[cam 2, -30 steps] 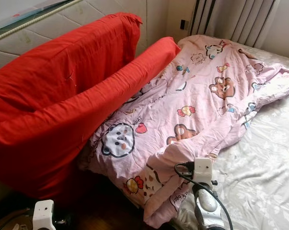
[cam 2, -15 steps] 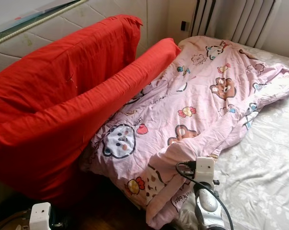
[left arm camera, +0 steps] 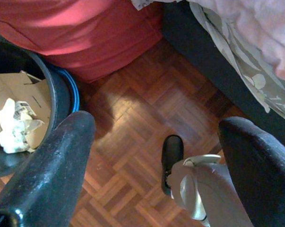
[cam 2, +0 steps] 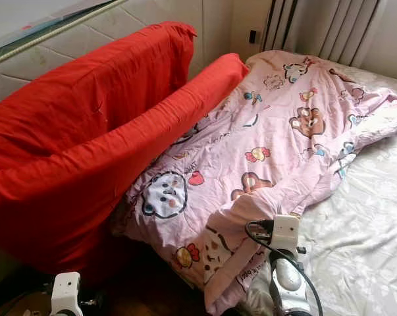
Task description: Clean up the room
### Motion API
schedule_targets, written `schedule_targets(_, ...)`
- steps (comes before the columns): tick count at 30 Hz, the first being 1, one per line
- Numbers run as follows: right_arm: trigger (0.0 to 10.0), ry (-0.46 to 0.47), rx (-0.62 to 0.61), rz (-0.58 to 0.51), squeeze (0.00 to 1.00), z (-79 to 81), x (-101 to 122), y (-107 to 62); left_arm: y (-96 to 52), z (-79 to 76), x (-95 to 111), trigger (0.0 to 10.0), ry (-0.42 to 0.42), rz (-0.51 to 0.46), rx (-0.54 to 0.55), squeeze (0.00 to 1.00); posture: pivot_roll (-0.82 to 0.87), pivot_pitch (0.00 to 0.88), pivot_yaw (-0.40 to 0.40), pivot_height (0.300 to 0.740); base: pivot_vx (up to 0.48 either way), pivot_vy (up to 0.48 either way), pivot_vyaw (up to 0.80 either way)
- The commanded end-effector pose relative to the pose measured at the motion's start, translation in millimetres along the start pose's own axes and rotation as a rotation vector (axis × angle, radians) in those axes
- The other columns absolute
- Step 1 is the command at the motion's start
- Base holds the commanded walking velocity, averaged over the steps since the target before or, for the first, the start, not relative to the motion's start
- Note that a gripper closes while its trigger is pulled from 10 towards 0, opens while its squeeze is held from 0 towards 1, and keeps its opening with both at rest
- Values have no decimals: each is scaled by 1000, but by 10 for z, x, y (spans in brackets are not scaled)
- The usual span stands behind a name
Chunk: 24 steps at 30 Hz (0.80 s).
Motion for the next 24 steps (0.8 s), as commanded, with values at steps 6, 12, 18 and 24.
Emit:
schedule_targets(6, 10000, -1, 1, -12, 0, 12, 8, -8, 8, 15, -19, 10000, 0, 24, 10, 0, 41, 101, 52, 740, -161, 0, 0)
schedule_targets(12, 10000, -7, 5, -18, 0, 31, 27, 3, 93, -150, 188, 10000, 0, 3, -2, 0, 46, 105, 52, 740, -261, 0, 0)
schedule_targets(18, 10000, -7, 3, -22, 0, 32, 33, 3, 116, -201, 247, 10000, 1, 0, -5, 0, 46, 106, 54, 740, -273, 0, 0)
schedule_targets(24, 10000, -10, -23, -41, 0, -15, 66, 3, 99, -164, 199, 10000, 2, 5, -1, 0, 46, 107, 57, 740, -275, 0, 0)
Point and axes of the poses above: a point about 5 cm out from each wrist's last joint towards the gripper, its own y axis pointing out of the wrist towards the gripper, its own x axis along the axis of the wrist's last joint, z = x × y, the point moved 6 cm from there along y, pointing out of the wrist towards the gripper, and after that the axes turned 6 degrees about y, right-handed, at the moved point
